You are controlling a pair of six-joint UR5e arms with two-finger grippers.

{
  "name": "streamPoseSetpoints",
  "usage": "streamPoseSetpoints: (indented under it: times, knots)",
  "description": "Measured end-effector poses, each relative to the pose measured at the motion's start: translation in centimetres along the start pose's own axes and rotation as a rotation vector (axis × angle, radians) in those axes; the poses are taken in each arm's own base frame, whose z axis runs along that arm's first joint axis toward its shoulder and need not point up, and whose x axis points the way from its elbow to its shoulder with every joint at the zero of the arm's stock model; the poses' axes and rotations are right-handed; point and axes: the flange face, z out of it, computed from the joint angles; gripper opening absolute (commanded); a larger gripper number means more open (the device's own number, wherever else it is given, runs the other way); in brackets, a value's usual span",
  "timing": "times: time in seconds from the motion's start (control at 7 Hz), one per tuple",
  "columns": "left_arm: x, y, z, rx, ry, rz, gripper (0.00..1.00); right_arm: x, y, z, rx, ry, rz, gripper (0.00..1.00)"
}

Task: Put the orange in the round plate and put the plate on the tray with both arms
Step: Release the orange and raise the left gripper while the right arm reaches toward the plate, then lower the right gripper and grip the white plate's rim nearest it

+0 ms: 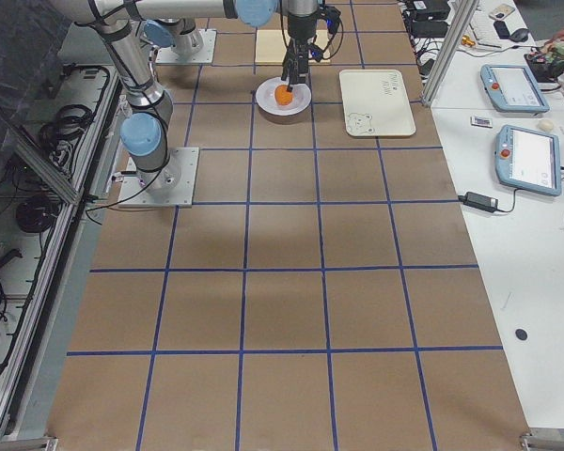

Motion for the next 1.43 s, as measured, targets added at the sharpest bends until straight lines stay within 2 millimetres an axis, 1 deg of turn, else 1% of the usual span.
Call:
streamPoseSetpoints:
  times: [0.14, 0.29, 0.43, 0.57, 0.71, 0.86, 1.0, 1.29, 1.43]
  knots:
    - [-0.3, -0.7, -4.1, 0.070, -0.023, 0.009, 1.00, 0.2, -1.1, 1.4, -0.019, -0.039, 0.009, 1.00]
    - [-0.7, -1.2, -9.3, 0.126, -0.052, 0.016, 1.00, 1.3, -2.3, 3.0, -0.042, -0.078, 0.040, 0.98]
    - [-1.5, -1.0, -15.1, 0.192, -0.090, 0.043, 1.00, 2.8, -3.1, 4.5, -0.053, -0.145, 0.085, 1.00]
    - [-2.6, -0.1, -20.2, 0.261, -0.120, 0.071, 1.00, 3.5, -3.5, 6.6, -0.048, -0.233, 0.117, 1.00]
    - [-3.7, 1.4, -23.7, 0.314, -0.127, 0.081, 1.00, 3.3, -3.6, 9.6, -0.044, -0.315, 0.133, 1.00]
    - [-4.9, 2.9, -26.3, 0.353, -0.126, 0.074, 1.00, 2.6, -3.4, 13.4, -0.057, -0.385, 0.142, 1.00]
    - [-6.5, 3.8, -27.5, 0.372, -0.125, 0.074, 1.00, 1.8, -3.1, 16.5, -0.053, -0.450, 0.146, 1.00]
    - [-10.1, 4.6, -28.0, 0.379, -0.141, 0.122, 1.00, 0.2, -3.0, 21.9, -0.009, -0.566, 0.142, 1.00]
    - [-11.4, 5.4, -27.9, 0.363, -0.148, 0.117, 1.00, -0.7, -2.9, 24.6, 0.016, -0.625, 0.135, 1.00]
